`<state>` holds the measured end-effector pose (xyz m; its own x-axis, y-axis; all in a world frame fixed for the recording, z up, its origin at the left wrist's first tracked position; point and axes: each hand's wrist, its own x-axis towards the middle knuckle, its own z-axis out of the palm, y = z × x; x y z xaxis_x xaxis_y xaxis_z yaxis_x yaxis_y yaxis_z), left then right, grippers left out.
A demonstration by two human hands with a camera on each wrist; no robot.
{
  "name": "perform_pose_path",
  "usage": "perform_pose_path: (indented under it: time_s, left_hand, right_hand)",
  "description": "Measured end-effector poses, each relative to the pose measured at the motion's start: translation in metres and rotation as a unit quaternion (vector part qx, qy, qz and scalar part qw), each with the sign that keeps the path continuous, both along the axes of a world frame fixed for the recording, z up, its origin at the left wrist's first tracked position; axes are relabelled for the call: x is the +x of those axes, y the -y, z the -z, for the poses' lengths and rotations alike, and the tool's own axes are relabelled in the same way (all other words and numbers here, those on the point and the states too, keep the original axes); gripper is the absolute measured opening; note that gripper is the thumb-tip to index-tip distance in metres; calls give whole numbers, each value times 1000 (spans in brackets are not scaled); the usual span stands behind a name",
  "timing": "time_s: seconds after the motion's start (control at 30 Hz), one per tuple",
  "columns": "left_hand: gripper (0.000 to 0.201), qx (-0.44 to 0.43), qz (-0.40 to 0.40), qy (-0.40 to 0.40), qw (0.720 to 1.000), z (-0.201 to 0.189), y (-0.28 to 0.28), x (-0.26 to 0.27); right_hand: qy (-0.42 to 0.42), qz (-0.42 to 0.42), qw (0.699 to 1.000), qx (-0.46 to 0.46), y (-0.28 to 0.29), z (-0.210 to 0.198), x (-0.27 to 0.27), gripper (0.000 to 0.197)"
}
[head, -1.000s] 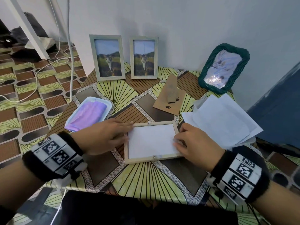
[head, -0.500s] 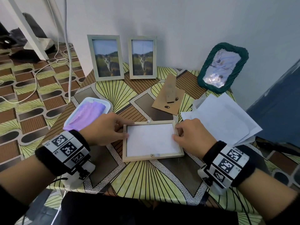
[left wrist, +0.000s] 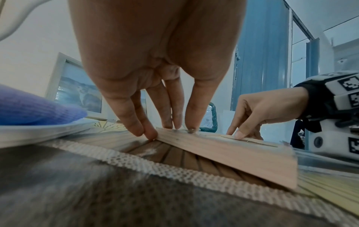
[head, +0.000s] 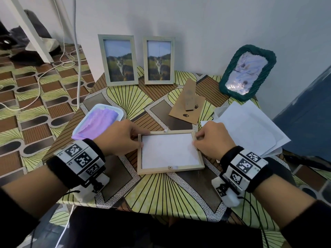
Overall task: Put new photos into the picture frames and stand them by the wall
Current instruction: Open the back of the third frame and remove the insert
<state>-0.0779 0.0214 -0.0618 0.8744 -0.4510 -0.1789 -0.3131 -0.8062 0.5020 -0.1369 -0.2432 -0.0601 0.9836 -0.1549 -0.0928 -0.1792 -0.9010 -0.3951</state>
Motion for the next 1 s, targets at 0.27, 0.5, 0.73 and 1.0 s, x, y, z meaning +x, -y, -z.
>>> perform_pose_path:
  time_s: [0.27,0.5,0.73,1.0]
  left_hand:
    - [49,-10,22,-44,999,-2,-8,4]
    - [41,36,88,38,995,0,-11,-5]
    - [18,16,106,159,981,0,-11,-10]
    - [23,-8,66,82,994,-2,-19,-21]
  right_hand:
    - [21,-30,999,0,4,1,-7,21]
    - [-6,-71,997,2,5,-5,-33,37]
    - [-49,-79,994,53,0,-1,-60,30]
    - [-29,-31,991,125,-1,3,-25,30]
